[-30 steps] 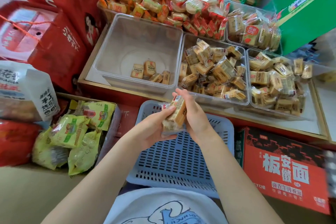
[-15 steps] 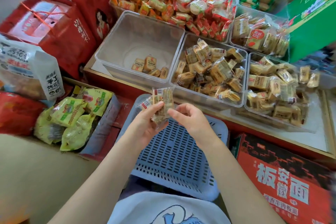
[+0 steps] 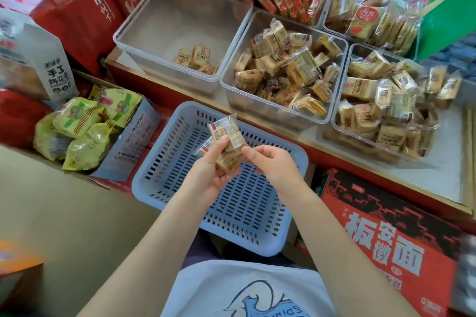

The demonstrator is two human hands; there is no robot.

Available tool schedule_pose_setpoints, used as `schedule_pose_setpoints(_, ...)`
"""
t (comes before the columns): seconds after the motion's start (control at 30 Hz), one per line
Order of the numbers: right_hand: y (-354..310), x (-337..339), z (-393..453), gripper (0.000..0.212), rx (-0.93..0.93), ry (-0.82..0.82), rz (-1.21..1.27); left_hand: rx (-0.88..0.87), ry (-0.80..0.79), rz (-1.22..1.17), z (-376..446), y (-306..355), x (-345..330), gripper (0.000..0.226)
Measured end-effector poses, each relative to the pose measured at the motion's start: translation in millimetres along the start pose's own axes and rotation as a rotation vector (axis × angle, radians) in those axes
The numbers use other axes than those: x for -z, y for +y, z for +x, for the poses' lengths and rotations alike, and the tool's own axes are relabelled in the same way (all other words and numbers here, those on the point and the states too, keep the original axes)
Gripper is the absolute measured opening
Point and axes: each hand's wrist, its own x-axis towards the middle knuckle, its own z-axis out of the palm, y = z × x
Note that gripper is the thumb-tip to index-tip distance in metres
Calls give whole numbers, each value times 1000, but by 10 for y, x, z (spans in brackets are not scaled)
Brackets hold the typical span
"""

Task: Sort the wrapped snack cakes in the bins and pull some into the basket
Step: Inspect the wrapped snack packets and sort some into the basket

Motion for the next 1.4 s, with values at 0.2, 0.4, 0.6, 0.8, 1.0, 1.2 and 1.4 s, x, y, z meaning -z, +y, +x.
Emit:
schedule_pose_setpoints(0.2,70,146,23,19,-105,24,189,-32,-5,42,-40,-203,-96,43)
schedule_pose_setpoints(0.4,-11,233,57,13,-44,-81,161,-79,54,-30,-72,-219,-102,49)
schedule_pose_setpoints(0.6,-172,312,16,11,-13,-175,107,-89,107,-24,-175,-85,-167,50)
schedule_pose_setpoints(0.8,-295,421,51,22,64,-145,77,-193,109,181,-209,64,-195,45)
schedule_pose_setpoints(1.0,-273,296,126,33,105,-273,40,-271,-30,435,-164,-1,-164,81)
schedule_pose_setpoints(1.2,-391,370,241,32,103,-249,145,-335,-54,428,-32,86,-152,94)
schedule_pose_setpoints(1.4,-483,426,355,32,76,-244,229,-360,-52,402,38,189,-253,74)
